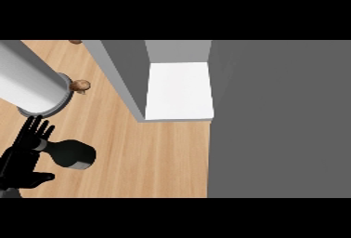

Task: Pick up the wine, place it into the cabinet and close the cabinet

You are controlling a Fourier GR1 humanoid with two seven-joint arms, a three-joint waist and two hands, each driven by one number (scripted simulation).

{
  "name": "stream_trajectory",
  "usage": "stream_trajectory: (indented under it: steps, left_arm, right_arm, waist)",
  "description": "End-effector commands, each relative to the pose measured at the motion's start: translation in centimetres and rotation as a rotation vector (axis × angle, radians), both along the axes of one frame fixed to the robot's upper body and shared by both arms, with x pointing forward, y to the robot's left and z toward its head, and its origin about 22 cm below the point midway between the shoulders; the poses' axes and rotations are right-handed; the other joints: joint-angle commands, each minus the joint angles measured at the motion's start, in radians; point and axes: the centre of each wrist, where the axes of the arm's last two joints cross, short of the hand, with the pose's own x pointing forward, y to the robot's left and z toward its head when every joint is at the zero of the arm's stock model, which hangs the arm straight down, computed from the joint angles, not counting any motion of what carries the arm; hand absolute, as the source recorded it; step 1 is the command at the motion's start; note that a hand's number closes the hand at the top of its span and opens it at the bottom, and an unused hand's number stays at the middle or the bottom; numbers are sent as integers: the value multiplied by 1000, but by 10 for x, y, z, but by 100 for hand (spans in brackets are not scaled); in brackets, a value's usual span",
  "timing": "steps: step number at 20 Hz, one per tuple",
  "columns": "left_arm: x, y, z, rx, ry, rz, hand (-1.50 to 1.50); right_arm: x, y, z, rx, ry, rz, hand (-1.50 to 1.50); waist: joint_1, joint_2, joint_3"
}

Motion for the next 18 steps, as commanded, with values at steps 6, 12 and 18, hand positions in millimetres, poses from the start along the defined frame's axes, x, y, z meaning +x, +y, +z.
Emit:
stream_trajectory:
  steps: [6, 12, 18]
  left_arm:
    - [-5, 3, -40, -103, 36, -57, -150]
    - [4, -8, -48, -129, 48, -63, -150]
    - [-10, -19, -68, -205, 37, -58, -150]
  right_arm:
    - [-15, -1, 17, 42, -62, 17, -150]
    - [-29, 0, 34, 27, -62, 38, -150]
    - [-27, 5, 30, 50, -53, 18, -150]
  waist:
    - [2, 2, 0]
    - [-1, 0, 0]
    - [-9, 1, -2]
